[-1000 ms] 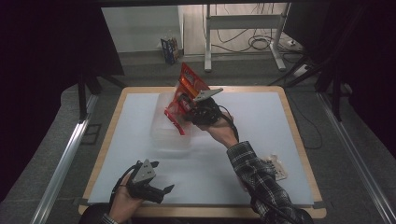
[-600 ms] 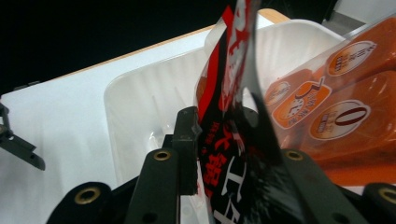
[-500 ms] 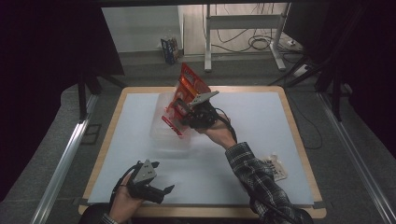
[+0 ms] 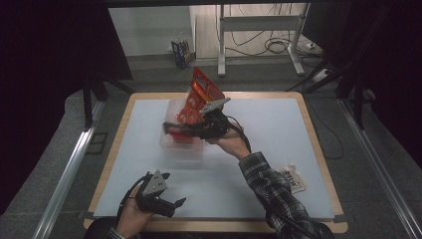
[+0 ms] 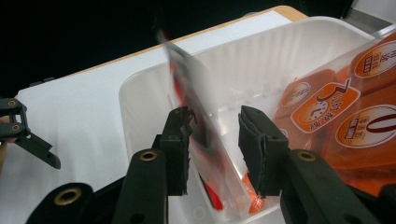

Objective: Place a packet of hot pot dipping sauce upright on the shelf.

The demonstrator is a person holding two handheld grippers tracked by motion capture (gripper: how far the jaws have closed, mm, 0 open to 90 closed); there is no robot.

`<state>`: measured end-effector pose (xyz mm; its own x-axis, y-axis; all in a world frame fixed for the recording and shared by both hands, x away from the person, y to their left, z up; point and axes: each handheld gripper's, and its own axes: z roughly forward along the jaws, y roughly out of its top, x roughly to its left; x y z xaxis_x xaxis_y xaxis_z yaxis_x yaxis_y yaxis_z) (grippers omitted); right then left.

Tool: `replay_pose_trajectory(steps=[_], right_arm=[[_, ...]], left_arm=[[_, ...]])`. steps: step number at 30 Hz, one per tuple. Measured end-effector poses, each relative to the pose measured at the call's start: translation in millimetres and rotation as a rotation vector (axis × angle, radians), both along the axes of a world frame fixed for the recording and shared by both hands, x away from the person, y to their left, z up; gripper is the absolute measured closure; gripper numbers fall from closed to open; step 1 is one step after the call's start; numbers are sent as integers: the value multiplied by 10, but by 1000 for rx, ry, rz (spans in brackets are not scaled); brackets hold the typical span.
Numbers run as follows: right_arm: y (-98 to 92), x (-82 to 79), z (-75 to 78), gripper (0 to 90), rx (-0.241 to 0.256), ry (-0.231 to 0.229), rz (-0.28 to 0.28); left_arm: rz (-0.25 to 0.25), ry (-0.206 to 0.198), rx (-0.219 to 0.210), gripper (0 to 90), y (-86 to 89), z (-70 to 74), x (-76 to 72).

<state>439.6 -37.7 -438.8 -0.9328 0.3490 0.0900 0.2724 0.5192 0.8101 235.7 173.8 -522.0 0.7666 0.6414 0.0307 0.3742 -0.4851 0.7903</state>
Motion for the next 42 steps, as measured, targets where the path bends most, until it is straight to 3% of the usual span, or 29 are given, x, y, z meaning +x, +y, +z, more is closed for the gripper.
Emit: replay_pose_trajectory(steps=[7,18,26,29,35,42], right_arm=[[0,11,-22,604,-12,11,-8],[-23,-21,-19,486,-38,2,-14],[-76,-68,18,343,-46,9,-26],[-97,-110,19,252,-65,7,-28],[-144,-163,3,149,-55,22,-24],[-238,-251,-3,36,-67,1,-38]], left_arm=[[0,1,0,29,0,-1,1],[-4,2,9,30,-4,-3,3],[-6,3,15,29,-15,-11,2],[-6,4,15,30,-23,-15,1],[-9,4,21,30,-24,-15,2],[-11,5,26,29,-33,-20,2]])
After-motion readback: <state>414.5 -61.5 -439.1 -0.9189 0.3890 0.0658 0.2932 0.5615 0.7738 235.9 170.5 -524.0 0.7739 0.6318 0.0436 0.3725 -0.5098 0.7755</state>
